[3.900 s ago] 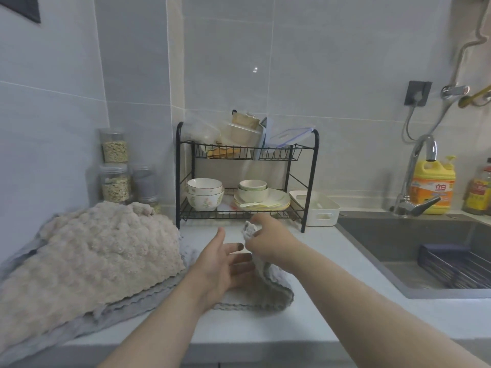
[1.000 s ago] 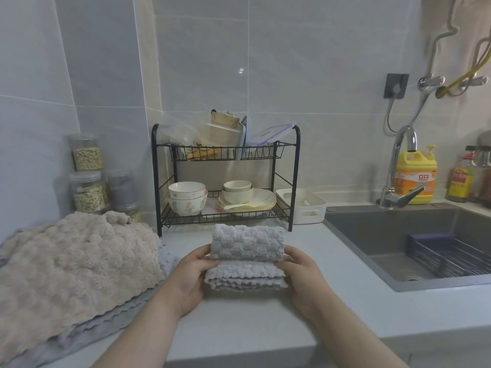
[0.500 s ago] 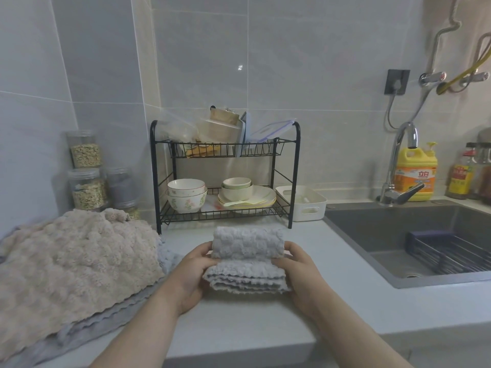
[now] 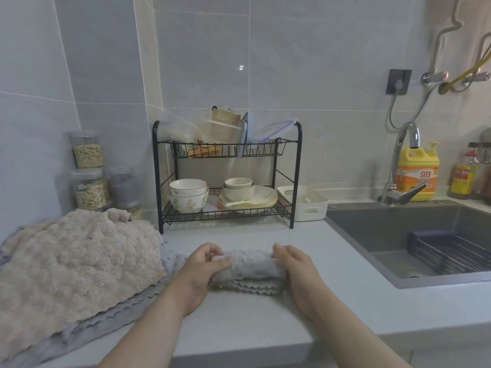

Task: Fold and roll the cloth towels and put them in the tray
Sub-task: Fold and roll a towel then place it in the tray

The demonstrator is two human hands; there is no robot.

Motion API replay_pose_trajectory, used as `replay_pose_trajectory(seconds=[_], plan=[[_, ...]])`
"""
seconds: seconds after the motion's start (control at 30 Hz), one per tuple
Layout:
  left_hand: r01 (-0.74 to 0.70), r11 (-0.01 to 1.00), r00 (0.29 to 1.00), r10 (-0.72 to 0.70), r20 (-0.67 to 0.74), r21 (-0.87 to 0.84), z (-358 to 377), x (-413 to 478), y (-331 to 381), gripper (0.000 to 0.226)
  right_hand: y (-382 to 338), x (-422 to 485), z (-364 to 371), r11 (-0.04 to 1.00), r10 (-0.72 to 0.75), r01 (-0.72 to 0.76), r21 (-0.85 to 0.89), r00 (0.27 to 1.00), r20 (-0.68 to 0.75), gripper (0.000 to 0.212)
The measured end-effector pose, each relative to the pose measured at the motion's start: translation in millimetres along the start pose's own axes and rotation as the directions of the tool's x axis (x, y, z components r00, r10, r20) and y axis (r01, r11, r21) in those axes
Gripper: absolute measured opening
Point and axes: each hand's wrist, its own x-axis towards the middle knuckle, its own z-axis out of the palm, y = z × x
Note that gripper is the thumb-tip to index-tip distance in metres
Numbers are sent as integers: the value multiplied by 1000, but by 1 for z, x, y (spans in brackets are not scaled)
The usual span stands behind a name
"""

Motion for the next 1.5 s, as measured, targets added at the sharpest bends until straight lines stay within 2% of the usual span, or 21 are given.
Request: replay_pose_trajectory(seconds=[0.03,0.1,0.13,0.2,0.27,0.4,0.7,0.93,1.07,1.17,1.3,1.4,1.5], plan=[[-29,1000,1000,29,-7,5,0,2,-3,50,2,0,0,996,-51,49,-76,998,-20,24],[-38,999,999,36,-40,-34,1,3,-4,63,2,-1,-2,991,-55,51,-125,998,-30,48],[-47,998,998,45,-52,-31,2,2,-4,54,2,0,-2,993,-31,27,-116,999,-34,54],[-62,998,996,62,-60,1,4,0,-2,29,1,-2,-2,993,-40,37,-108,999,-29,40],[-80,997,995,81,-61,14,4,-1,-2,25,-1,-4,-1,991,-72,69,-114,997,-24,24],[-115,992,992,113,-50,-44,4,0,-1,25,-3,-7,0,989,-113,115,-89,993,27,26],[-104,994,994,103,-36,-40,5,-3,-1,11,-9,-11,1,991,-135,134,-8,987,-87,25],[-68,997,998,68,15,-47,-3,11,-8,23,8,4,-7,991,-125,123,-43,991,-52,23],[-38,998,999,37,-24,-49,0,11,-4,36,4,4,-6,994,-72,68,-81,996,-55,28],[35,999,995,-38,-90,-35,4,14,2,29,-8,3,-4,991,-20,15,-132,999,-41,32],[199,980,970,-199,-143,-13,9,18,17,27,-28,4,2,973,121,-131,-191,990,-67,29],[300,953,944,-303,-135,-43,18,18,40,23,-51,2,6,955,240,-259,-141,960,-141,30],[326,940,938,-335,-91,-101,30,16,76,19,-88,0,7,950,302,-312,-17,931,-203,32]])
